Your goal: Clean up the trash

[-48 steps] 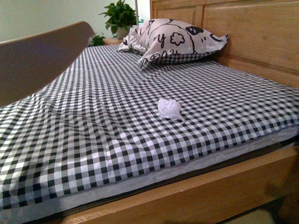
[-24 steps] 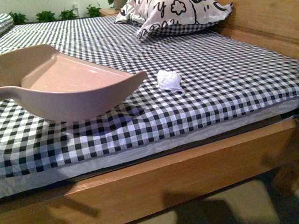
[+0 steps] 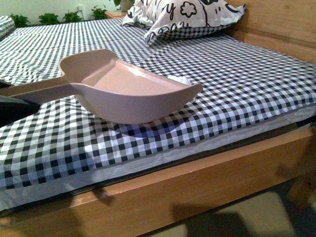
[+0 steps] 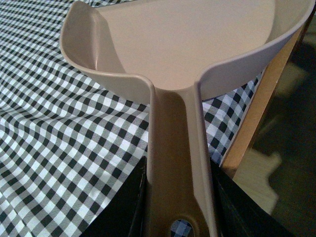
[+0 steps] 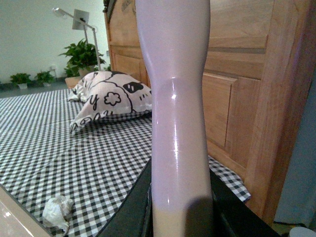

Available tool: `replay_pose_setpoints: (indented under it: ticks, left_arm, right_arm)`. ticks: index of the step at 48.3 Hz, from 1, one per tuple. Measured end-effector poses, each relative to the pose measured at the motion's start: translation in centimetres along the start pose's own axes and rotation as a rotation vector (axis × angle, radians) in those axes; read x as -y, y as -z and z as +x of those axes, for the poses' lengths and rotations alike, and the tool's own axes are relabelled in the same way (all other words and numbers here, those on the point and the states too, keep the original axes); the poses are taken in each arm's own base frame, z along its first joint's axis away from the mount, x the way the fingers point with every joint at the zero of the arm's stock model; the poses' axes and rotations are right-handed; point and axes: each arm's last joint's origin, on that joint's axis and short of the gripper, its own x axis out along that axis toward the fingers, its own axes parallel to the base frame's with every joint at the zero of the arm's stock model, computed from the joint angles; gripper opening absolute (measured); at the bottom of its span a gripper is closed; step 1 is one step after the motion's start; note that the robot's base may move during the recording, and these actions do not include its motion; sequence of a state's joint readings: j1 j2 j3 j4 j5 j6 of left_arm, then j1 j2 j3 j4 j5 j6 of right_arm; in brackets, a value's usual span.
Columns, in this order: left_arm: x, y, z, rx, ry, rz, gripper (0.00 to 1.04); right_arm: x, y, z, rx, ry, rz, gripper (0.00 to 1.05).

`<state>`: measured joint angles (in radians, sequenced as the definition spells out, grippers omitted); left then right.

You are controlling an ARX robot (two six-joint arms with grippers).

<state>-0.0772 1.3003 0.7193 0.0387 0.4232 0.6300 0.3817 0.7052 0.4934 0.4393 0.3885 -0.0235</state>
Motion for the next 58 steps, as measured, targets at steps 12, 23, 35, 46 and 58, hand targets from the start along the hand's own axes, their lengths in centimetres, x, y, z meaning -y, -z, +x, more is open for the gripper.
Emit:
replay_pose_setpoints:
  ticks: [12, 23, 35, 46, 58]
  left_arm:
    - [-0.2, 0.4, 1.7, -0.033, 0.048, 0.003, 0.29]
    - [-0.2, 0.8, 2.7, -0.049, 0.063, 0.002, 0.29]
    - [-0.2, 1.2, 3.2, -0.052, 0.070, 0.003, 0.29]
    - [-0.2, 1.3, 3.3, -0.056, 0.073, 0.001, 0.29]
    - [-0.2, 1.3, 3.3, -0.056, 0.073, 0.001, 0.29]
  right_arm:
    - [0.0, 0.0, 0.0, 0.000, 0.000, 0.000, 0.20]
    - [0.0, 0.0, 0.0, 0.000, 0.000, 0.000, 0.20]
    - [0.0, 0.0, 0.0, 0.000, 0.000, 0.000, 0.20]
    - [0.0, 0.0, 0.0, 0.000, 0.000, 0.000, 0.20]
    - [0.0, 0.0, 0.0, 0.000, 0.000, 0.000, 0.20]
